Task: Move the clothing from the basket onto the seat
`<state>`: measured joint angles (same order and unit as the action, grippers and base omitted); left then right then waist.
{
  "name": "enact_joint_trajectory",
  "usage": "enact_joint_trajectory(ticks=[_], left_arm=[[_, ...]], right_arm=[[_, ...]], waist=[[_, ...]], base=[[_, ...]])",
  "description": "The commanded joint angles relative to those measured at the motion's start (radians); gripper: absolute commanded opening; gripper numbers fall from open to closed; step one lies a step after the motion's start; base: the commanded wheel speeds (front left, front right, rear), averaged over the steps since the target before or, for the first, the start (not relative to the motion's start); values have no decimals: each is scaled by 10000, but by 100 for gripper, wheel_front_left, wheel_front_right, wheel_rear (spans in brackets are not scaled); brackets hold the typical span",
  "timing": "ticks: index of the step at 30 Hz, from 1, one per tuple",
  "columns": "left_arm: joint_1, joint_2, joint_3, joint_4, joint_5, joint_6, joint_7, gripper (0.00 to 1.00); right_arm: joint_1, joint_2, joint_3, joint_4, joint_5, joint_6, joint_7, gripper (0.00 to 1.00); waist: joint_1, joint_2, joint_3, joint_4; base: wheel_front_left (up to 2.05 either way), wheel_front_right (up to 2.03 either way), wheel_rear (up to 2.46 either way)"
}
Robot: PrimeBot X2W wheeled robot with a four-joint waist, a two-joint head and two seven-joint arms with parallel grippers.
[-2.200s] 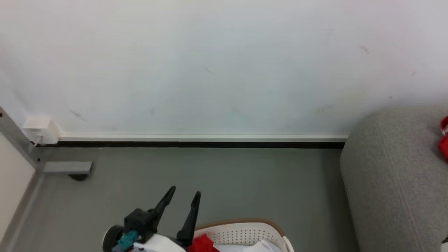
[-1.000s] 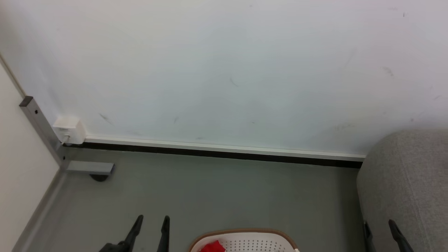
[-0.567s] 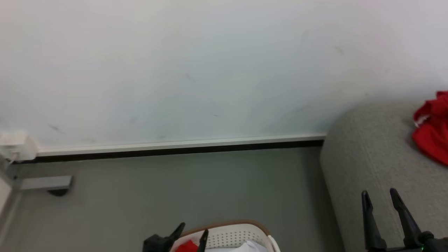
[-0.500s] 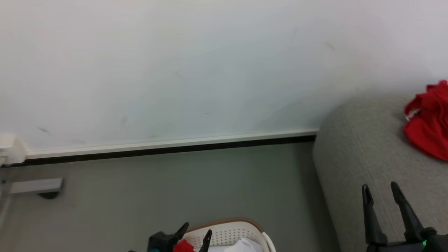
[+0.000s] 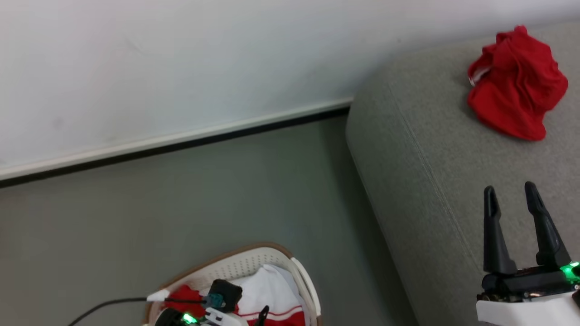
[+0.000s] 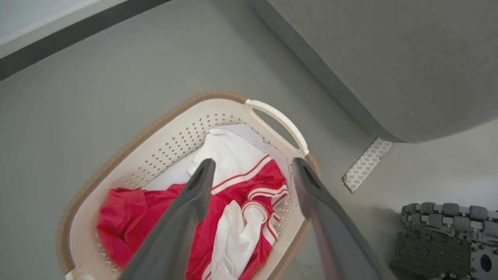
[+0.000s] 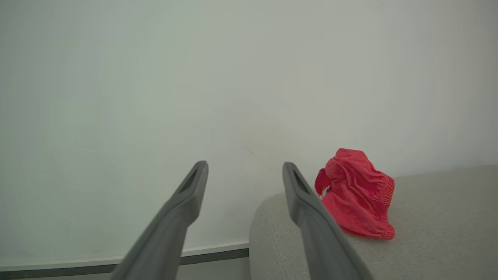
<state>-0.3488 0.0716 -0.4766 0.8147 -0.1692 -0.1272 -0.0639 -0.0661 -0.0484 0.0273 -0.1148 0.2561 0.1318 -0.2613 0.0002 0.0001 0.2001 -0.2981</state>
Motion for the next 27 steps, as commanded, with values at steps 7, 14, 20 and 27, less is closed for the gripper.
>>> enact_joint_trajectory(ticks=[7, 14, 20, 27], left_arm=[[-877, 385, -1040, 946, -197, -20, 746, 100], [-1536, 921, -2007, 1424, -841, -21, 1415, 100], [-2209, 1320, -2456, 1671, -1270, -22, 1702, 100], [-2792, 1625, -2787, 1712, -1388, -23, 1832, 100]], right_arm=[[-591, -12, -65, -338, 613, -21, -24, 100], [-994, -11, -77, -631, 1050, -21, -24, 100], [-1322, -10, -213, -961, 1460, -21, -24, 100], [-1539, -10, -287, -1012, 1769, -21, -26, 100]], waist=[[-2, -1, 1777, -1096], [-2, -1, 2893, -1446], [-2, -1, 4076, -1668], [-2, -1, 5028, -1733]], base=[[0, 0, 0], [0, 0, 0], [0, 0, 0], [0, 0, 0]])
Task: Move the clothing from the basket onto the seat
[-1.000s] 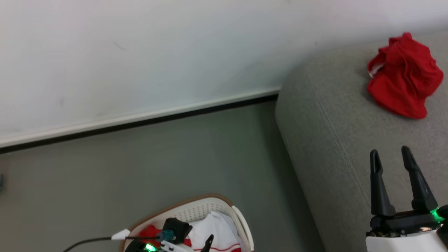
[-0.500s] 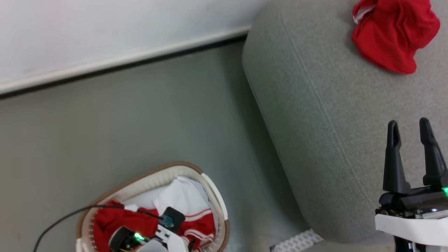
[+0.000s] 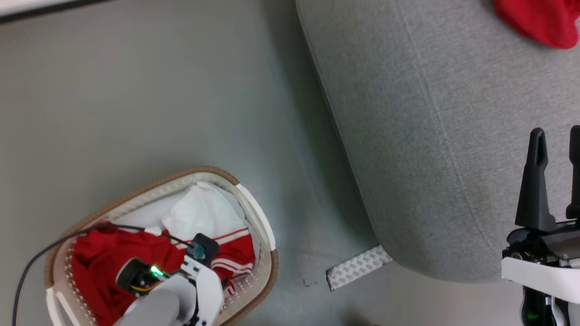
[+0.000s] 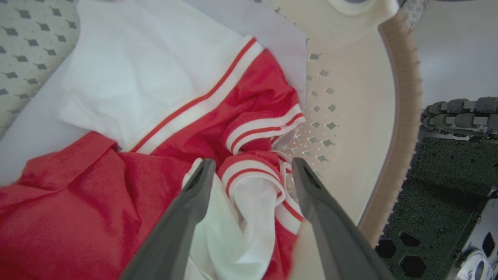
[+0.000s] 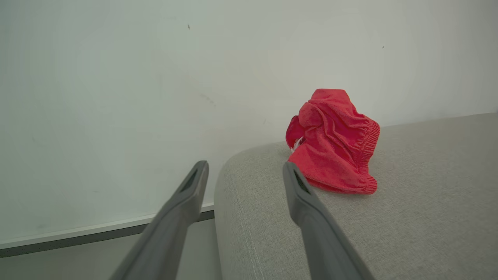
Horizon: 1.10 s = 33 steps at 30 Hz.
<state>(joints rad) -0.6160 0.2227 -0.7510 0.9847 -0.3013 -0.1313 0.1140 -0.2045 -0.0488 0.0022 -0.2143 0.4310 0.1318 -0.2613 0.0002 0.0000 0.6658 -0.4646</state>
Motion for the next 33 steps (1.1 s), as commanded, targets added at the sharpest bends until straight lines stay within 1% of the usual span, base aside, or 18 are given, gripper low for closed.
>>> enact_joint_trajectory(ticks=[1, 5, 10, 15, 24, 29, 30, 31, 32, 33], left_arm=[[-209, 168, -105, -18, -89, 18, 79, 100], [-393, 201, -367, -180, -381, 17, 272, 100], [-793, 460, -761, -223, -688, 19, 938, 100], [-1375, 561, -940, -121, -470, 75, 1258, 100], [-2198, 306, -1237, 291, -199, 260, 1323, 100], [-2449, 96, -1456, 563, -78, 205, 1162, 100], [-2509, 83, -1519, 596, -24, 206, 1033, 97], [-2509, 83, -1519, 596, -24, 206, 1033, 97], [-2532, 78, -1545, 676, -13, 203, 955, 62], [-2550, 66, -1630, 769, 49, 183, 950, 43]], right_arm=[[-212, -6, -53, -6, 23, -21, -24, 100], [-319, -6, -128, -46, 41, -21, -24, 100], [-520, -5, -146, -228, 66, -21, -24, 100], [-706, -5, -413, -259, -99, -21, -24, 100], [-1030, -6, -691, -487, -301, -21, -24, 100], [-1147, -8, -705, -577, -389, -21, -26, 100], [-1170, -8, -709, -582, -403, -21, -24, 100], [-1170, -8, -709, -582, -403, -21, -24, 100], [-1184, -8, -713, -583, -427, -21, -26, 100], [-1184, -6, -712, -584, -462, -21, -24, 100]], waist=[[-2, 0, 484, -68], [-2, 0, 789, -38], [-2, 0, 1349, 18], [-2, 0, 1944, 207], [-2, 0, 2640, 517], [-2, 0, 2903, 572], [-2, 0, 2943, 577], [-2, 0, 2943, 577], [-2, 0, 2976, 583], [-2, 0, 3014, 588]], base=[[0, 0, 0], [0, 0, 0], [0, 0, 0], [0, 0, 0], [0, 0, 0], [0, 0, 0], [0, 0, 0], [0, 0, 0], [0, 0, 0], [0, 0, 0]])
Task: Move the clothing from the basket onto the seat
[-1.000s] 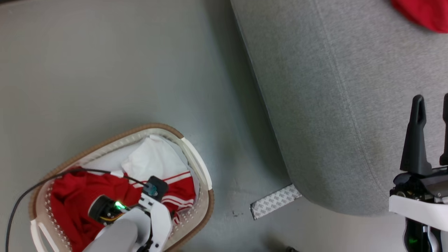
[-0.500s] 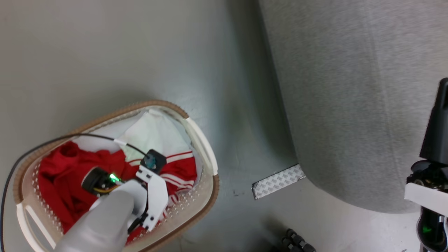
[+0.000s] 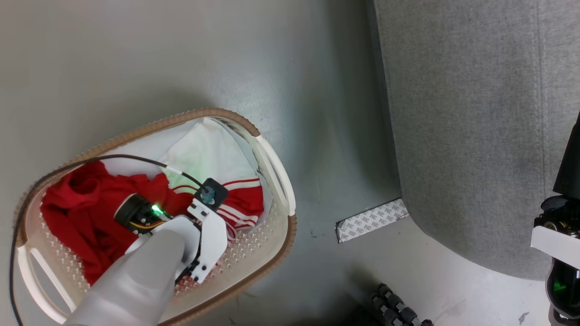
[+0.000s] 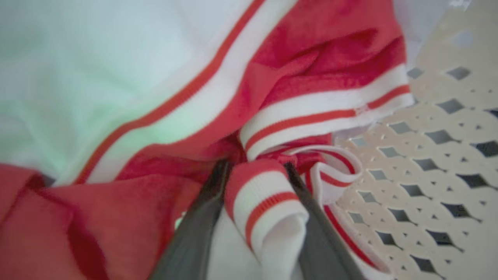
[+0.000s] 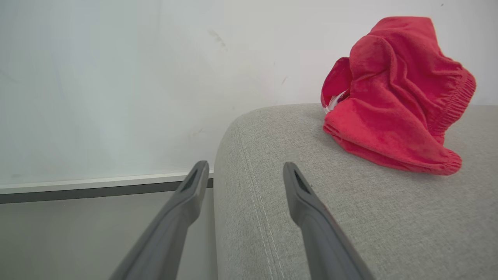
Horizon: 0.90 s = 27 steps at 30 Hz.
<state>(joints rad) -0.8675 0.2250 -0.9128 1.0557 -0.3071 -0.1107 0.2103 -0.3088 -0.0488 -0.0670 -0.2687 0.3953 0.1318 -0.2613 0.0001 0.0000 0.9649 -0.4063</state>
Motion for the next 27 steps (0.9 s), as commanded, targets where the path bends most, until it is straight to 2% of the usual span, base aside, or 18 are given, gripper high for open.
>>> enact_joint_trajectory(ticks=[1, 2, 3, 9, 14, 20, 27], left_arm=[[-64, 31, -85, 144, 161, -22, -67, 36], [-99, 12, -138, 220, 172, -41, -130, 8], [-123, -32, -197, 281, 174, -72, -189, 0], [-187, -391, -85, 521, -309, -143, -924, 0], [78, -810, 279, 593, -1003, -198, -1676, 0], [902, -1243, 323, 406, -1908, -201, -2528, 0], [2001, -1479, 125, -427, -3203, -204, -3369, 0]], right_arm=[[-151, -6, -16, -45, -126, -21, -26, 100], [-152, -8, -20, -53, -125, -21, -26, 100], [-145, -6, -31, -60, -136, -21, -26, 100], [-85, -6, -228, 30, -339, -21, -26, 100], [-13, -11, -243, 145, -583, -21, -26, 100], [534, -12, -372, 468, -933, -21, -25, 100], [1404, -12, -566, 683, -1506, -21, -25, 100]], waist=[[-1, 0, 48, 3], [-1, 0, 65, 5], [-1, 0, 70, 11], [-1, 0, -282, 266], [-1, 0, -1100, 591], [-1, 0, -2782, 1088], [-1, 0, -4854, 1691]], base=[[0, 0, 0], [0, 0, 0], [0, 0, 0], [0, 0, 0], [0, 0, 0], [0, 0, 0], [0, 0, 0]])
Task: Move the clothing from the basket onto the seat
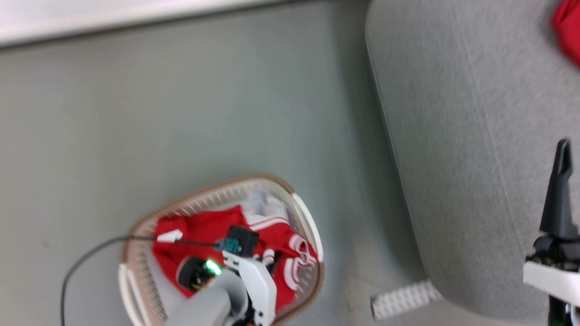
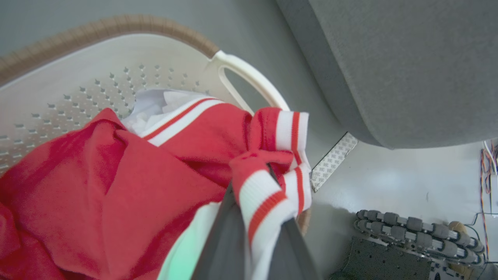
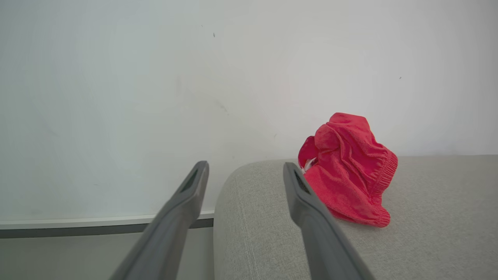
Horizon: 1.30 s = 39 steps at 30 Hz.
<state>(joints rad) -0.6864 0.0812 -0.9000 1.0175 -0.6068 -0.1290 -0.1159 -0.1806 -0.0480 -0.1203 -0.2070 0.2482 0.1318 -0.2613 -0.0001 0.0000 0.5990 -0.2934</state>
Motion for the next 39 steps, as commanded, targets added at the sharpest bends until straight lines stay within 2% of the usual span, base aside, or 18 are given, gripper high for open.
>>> enact_joint_trajectory(ticks=[1, 10, 17, 20, 29, 39], left_arm=[[364, -61, 4, -169, -372, -22, -205, 0], [1474, 4, -220, -1099, -1381, -11, -889, 0], [2101, 170, 39, -1750, -1561, 154, -1275, 0], [2399, 262, 178, -2249, -1644, 334, -1339, 0], [2885, 1066, 791, -4374, -1633, 1199, -1441, 0], [3180, 2177, 1227, -7121, -1464, 2098, -1177, 0]], right_arm=[[269, -18, -49, 113, -132, -21, -26, 100], [1321, -209, 134, 591, -570, -21, -25, 100], [1955, -515, 280, 1075, -517, -21, -25, 100], [2206, -661, 301, 1282, -535, -21, -25, 100], [2521, -785, 373, 1534, -521, -21, -25, 100], [2710, -999, 626, 1875, -537, -21, -25, 100]], waist=[[1, 0, -1486, 636], [1, 0, -3698, 1379], [1, 0, -5230, 2029], [1, 0, -5829, 2309], [1, 0, -6555, 2942], [1, 0, -7041, 3240]], base=[[0, 0, 0], [0, 0, 0], [0, 0, 0], [0, 0, 0], [0, 0, 0], [0, 0, 0]])
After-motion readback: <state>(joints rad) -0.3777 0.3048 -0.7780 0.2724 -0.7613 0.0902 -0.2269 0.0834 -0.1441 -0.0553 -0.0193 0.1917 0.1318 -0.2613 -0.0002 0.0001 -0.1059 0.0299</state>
